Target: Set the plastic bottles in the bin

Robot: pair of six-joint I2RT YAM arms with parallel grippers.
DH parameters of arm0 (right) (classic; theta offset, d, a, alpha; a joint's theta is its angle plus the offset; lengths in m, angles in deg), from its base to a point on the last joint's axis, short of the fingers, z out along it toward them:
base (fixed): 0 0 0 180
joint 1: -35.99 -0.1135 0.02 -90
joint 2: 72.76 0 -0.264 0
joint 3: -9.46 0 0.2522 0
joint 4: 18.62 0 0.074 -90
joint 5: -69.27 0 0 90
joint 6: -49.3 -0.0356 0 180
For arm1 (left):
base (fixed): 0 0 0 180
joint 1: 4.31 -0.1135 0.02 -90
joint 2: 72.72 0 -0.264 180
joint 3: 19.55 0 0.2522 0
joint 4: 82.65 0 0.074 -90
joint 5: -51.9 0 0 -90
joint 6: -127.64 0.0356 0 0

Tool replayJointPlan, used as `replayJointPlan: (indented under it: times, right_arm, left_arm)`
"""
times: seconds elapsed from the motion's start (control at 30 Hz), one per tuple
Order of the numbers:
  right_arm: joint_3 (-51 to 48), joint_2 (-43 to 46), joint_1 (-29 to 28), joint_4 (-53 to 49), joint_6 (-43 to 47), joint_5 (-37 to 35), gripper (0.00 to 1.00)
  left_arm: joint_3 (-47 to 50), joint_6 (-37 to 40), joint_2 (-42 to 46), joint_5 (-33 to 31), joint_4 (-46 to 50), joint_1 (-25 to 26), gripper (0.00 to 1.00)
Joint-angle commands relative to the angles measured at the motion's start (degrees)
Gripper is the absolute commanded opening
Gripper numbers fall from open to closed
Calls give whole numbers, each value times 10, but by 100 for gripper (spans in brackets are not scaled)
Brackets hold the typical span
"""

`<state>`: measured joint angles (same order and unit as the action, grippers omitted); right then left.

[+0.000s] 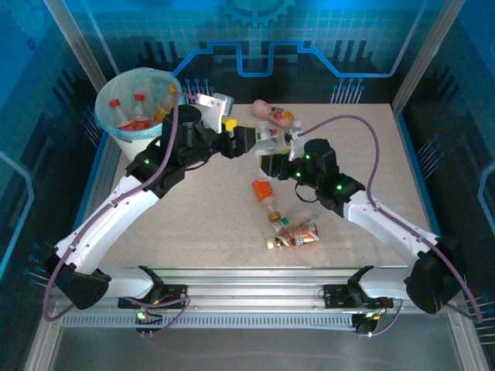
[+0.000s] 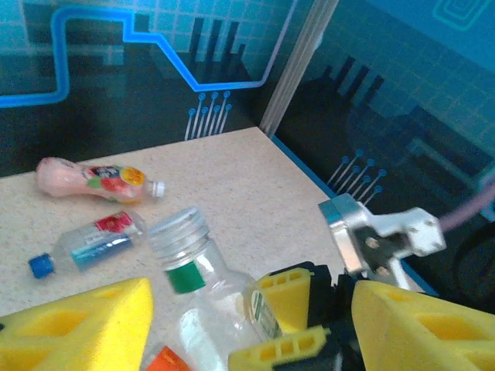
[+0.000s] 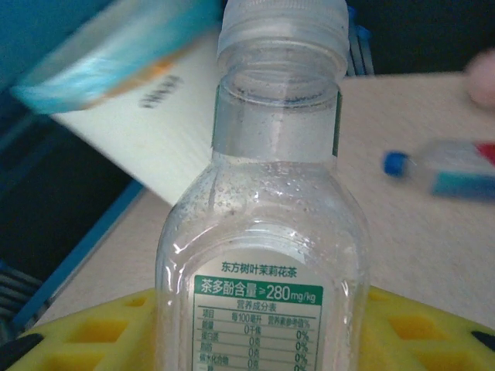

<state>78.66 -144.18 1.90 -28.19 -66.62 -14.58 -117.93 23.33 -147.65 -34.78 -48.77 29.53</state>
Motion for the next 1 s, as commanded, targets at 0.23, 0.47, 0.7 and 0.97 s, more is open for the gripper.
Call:
replayJointPlan:
  times: [0.23, 0.47, 0.7, 0.97]
  right_arm:
    - [-8, 43, -60, 88, 99, 41, 54]
    - [-22, 60, -71, 106, 109, 39, 54]
    - [-26, 68, -73, 103, 117, 19, 53]
    - [-28, 76, -76, 100, 136, -6, 53]
  left_arm:
    - [-7, -51, 17, 57, 25, -10, 55]
    - [4, -68, 14, 37, 22, -15, 49]
    - [16, -92, 18, 1, 14, -19, 64]
    - [37, -98, 29, -43, -10, -20, 64]
